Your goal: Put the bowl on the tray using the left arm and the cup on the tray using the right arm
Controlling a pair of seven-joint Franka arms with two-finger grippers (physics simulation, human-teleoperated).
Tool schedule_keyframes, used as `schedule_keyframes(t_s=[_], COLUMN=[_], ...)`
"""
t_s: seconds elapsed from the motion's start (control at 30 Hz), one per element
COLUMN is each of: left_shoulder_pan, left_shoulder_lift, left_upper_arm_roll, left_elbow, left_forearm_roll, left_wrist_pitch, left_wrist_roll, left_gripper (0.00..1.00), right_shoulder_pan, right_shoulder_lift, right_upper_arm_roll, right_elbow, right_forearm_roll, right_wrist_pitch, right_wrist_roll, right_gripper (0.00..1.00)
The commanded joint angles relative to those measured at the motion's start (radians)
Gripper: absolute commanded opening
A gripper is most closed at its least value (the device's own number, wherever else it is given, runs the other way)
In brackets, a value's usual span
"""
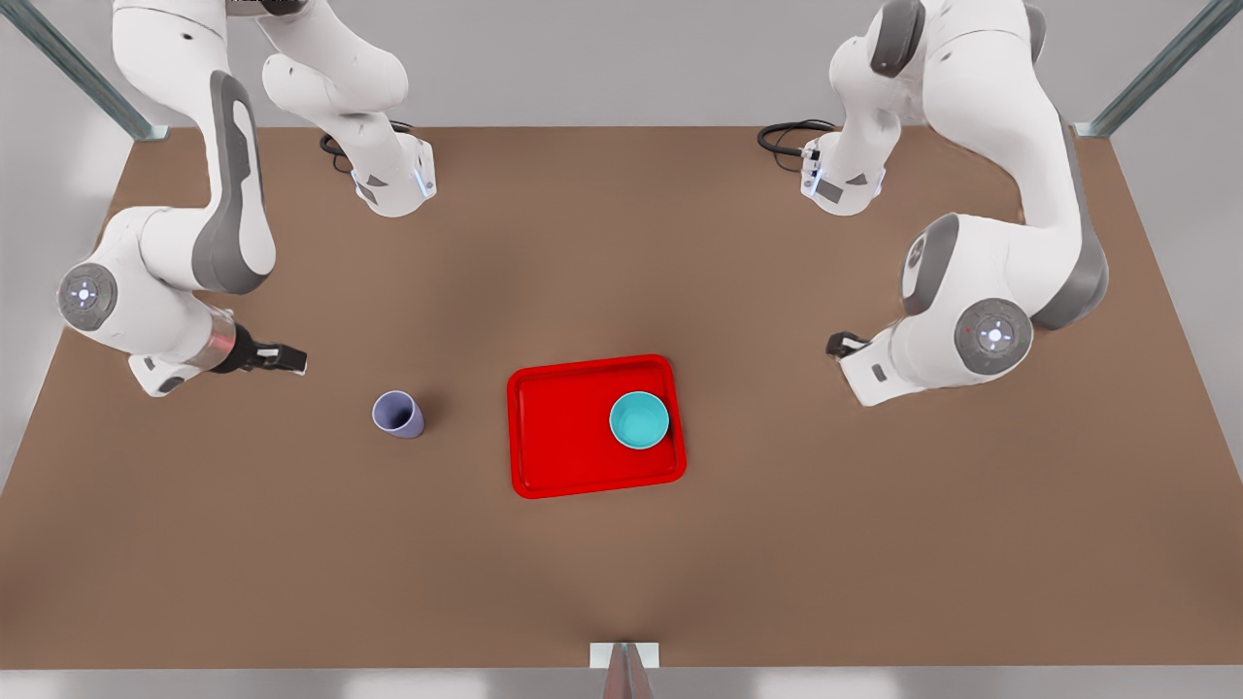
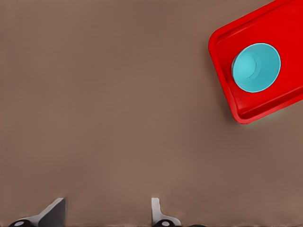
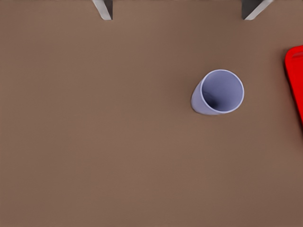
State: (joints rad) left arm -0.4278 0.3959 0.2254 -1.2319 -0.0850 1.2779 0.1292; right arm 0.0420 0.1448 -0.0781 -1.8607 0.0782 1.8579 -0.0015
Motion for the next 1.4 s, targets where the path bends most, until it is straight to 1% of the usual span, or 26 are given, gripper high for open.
schedule_keyframes(t_s=[0.0, 0.03, 0.07, 0.1, 0.17, 0.27, 0.3, 0.47, 0.73, 0.77, 0.9, 1.03, 1.27, 1.3, 1.33, 1.37], left_shoulder_pan=[-0.002, 0.136, 0.193, 0.193, 0.192, 0.192, 0.19, 0.192, 0.192, 0.192, 0.192, 0.192, 0.192, 0.192, 0.19, 0.192], left_shoulder_lift=[-0.005, -0.089, -0.166, -0.192, -0.17, -0.177, -0.18, -0.178, -0.18, -0.181, -0.183, -0.184, -0.183, -0.183, -0.183, -0.183], left_upper_arm_roll=[-0.003, -0.157, -0.209, -0.209, -0.207, -0.207, -0.209, -0.209, -0.201, -0.201, -0.201, -0.204, -0.21, -0.21, -0.21, -0.21], left_elbow=[-0.001, -0.075, -0.196, -0.252, -0.239, -0.238, -0.236, -0.236, -0.236, -0.236, -0.236, -0.235, -0.205, -0.205, -0.205, -0.205], left_forearm_roll=[0.118, 0.133, 0.168, 0.169, 0.169, 0.166, 0.166, 0.162, 0.162, 0.16, 0.16, 0.159, 0.156, 0.146, 0.146, 0.146], left_wrist_pitch=[-0.014, 0.0, 0.087, 0.121, 0.116, 0.106, 0.106, 0.106, 0.106, 0.106, 0.098, 0.098, 0.077, 0.069, 0.06, 0.058], left_wrist_roll=[0.0, -0.016, -0.017, -0.019, -0.031, -0.033, -0.033, -0.031, -0.025, -0.028, -0.019, -0.022, -0.025, -0.029, -0.03, -0.03], left_gripper=[1.0, 1.0, 1.0, 1.0, 1.0, 1.0, 1.0, 1.0, 1.0, 1.0, 1.0, 1.0, 1.0, 1.0, 1.0, 1.0], right_shoulder_pan=[-0.004, 0.01, 0.01, 0.01, 0.012, 0.018, 0.021, 0.024, 0.026, 0.024, 0.024, 0.012, 0.018, 0.019, 0.018, 0.019], right_shoulder_lift=[0.005, 0.024, 0.041, 0.056, 0.104, 0.196, 0.206, 0.211, 0.237, 0.239, 0.251, 0.286, 0.292, 0.297, 0.303, 0.308], right_upper_arm_roll=[0.0, 0.0, 0.0, 0.0, 0.0, 0.001, 0.015, 0.074, 0.078, 0.097, 0.11, 0.109, 0.109, 0.109, 0.109, 0.11], right_elbow=[-0.002, -0.02, -0.029, -0.034, -0.034, -0.02, -0.014, -0.008, -0.029, -0.029, -0.023, -0.022, -0.028, -0.028, -0.028, -0.026], right_forearm_roll=[0.0, 0.0, 0.0, 0.0, 0.0, 0.003, 0.005, 0.009, 0.008, 0.008, 0.009, 0.008, 0.008, 0.008, 0.008, 0.009], right_wrist_pitch=[0.006, 0.024, 0.037, 0.05, 0.099, 0.191, 0.199, 0.202, 0.201, 0.201, 0.202, 0.234, 0.259, 0.257, 0.253, 0.251], right_wrist_roll=[0.0, 0.006, 0.006, 0.005, 0.005, 0.006, 0.009, 0.028, 0.023, 0.023, 0.023, 0.011, 0.012, 0.014, 0.014, 0.014], right_gripper=[1.0, 1.0, 1.0, 1.0, 1.0, 1.0, 1.0, 1.0, 1.0, 1.0, 1.0, 1.0, 1.0, 0.94, 0.73, 0.55])
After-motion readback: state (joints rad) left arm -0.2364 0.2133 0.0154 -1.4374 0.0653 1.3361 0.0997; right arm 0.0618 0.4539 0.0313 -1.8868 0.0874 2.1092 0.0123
